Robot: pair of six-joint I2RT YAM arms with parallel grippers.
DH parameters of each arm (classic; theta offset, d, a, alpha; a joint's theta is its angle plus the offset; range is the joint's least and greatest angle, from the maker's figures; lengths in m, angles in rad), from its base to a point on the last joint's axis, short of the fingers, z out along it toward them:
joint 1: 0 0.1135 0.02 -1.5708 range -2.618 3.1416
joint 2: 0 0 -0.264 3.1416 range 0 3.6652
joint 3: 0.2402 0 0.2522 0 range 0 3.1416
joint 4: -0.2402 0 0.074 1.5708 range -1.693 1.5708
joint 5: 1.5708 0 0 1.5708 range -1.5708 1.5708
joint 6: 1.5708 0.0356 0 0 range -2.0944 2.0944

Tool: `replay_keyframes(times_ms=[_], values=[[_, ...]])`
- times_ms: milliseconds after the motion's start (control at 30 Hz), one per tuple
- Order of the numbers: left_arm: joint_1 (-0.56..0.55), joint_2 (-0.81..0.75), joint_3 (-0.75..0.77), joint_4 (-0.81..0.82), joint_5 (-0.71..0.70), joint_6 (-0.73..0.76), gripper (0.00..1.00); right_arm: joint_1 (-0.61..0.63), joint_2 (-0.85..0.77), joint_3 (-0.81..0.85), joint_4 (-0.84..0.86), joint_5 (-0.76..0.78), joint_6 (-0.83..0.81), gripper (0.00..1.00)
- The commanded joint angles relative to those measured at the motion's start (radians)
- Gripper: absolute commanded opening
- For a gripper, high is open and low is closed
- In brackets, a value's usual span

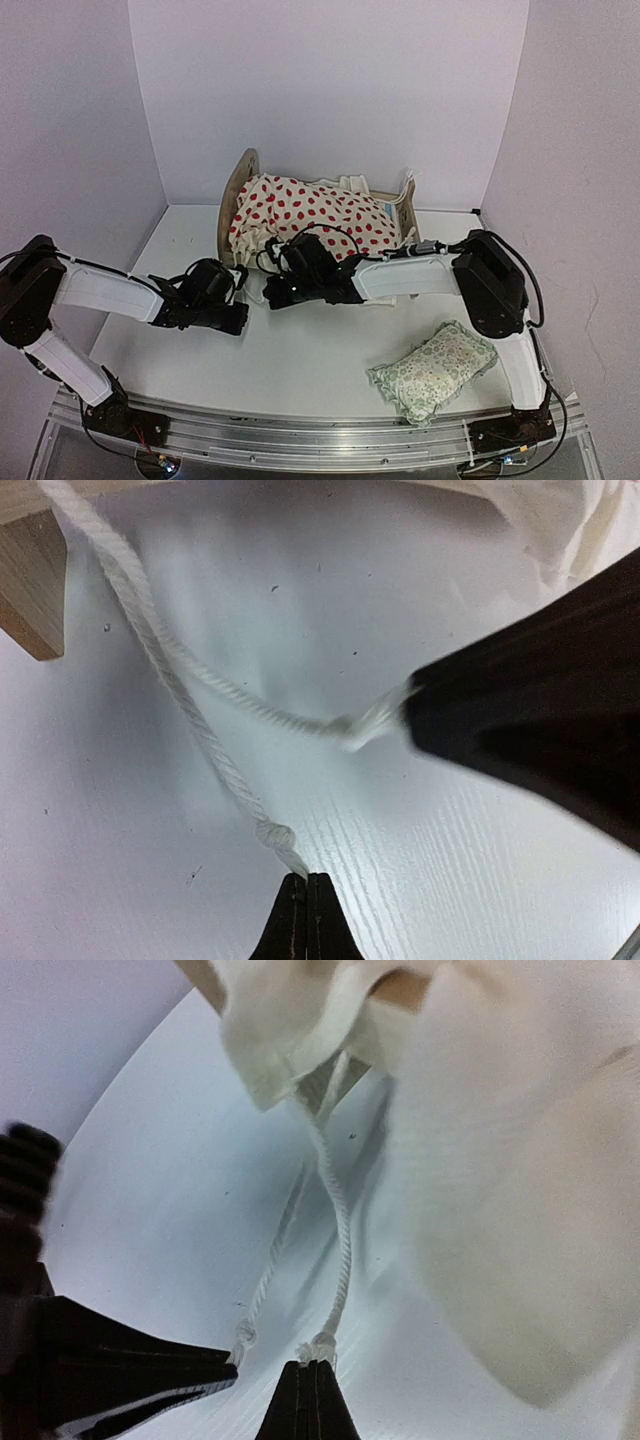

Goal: Set up the pet bed
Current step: Tie the left ropes of the mattress closest to the robot on the bed frame base.

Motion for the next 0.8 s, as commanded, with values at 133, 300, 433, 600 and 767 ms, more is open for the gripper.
replay_keyframes(times_ms=[133,300,433,600,767], values=[[0.008,-0.081,-0.028,-0.054,0.066,0.004,0.0,0.025,0.095,0.079,0.018,-0.05,0.053,0.0],[0.019,-0.099,0.0,-0.056,0.069,0.004,0.0,0.025,0.058,0.001,0.026,0.005,0.028,0.13],[0.022,-0.083,0.045,-0.038,0.111,0.006,0.0,0.023,0.004,-0.072,0.037,0.046,0.005,0.35],[0.026,-0.073,0.071,-0.05,0.102,0.001,0.0,0.021,-0.079,-0.126,0.037,0.066,-0.031,0.48],[0.1,-0.128,0.042,-0.053,0.152,0.001,0.0,0.022,-0.128,-0.143,0.036,0.072,-0.047,0.54]])
